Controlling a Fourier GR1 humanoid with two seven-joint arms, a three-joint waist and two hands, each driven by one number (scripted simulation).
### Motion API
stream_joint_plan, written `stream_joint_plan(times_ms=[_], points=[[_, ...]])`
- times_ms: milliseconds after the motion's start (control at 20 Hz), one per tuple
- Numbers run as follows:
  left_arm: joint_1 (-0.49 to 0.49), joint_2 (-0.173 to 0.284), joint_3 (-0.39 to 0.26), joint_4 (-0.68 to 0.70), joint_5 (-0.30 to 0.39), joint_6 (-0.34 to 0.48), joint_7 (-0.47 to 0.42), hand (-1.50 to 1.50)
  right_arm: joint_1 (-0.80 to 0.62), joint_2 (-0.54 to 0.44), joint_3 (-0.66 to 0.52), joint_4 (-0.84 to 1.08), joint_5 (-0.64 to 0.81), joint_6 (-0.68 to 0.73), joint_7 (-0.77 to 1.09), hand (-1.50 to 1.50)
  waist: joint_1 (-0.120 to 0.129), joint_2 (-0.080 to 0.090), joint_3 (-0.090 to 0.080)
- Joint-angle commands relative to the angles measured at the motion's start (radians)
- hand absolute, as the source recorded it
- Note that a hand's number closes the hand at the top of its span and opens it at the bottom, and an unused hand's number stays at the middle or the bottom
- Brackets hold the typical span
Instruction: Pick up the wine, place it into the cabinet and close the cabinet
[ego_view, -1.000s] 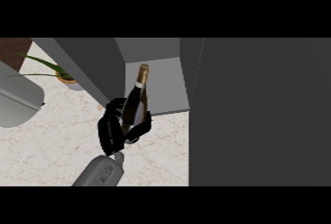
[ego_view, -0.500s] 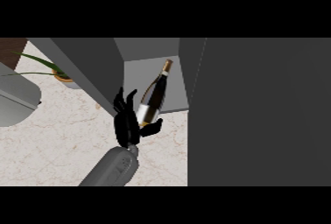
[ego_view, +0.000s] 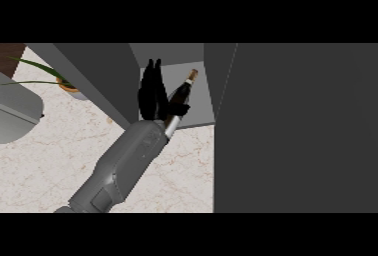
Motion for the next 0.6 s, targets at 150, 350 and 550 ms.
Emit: stream_joint_plan(times_ms=[150,350,550], points=[[-0.084,-0.005,0.082,0.033,0.160,0.000,-0.188,-1.50,0.058,-0.013,-0.001,-0.051,-0.071,0.024,0.001,-1.50,0.006,0.000,-0.002],[-0.085,-0.005,0.104,0.035,0.254,0.001,-0.311,-1.50,0.008,-0.008,0.009,-0.060,-0.076,-0.011,0.047,-1.50,0.026,0.002,-0.003],[-0.050,-0.005,0.128,0.006,0.366,0.025,-0.441,-1.50,0.052,-0.002,0.022,-0.092,-0.067,-0.013,0.038,-1.50,0.031,-0.008,-0.002]])
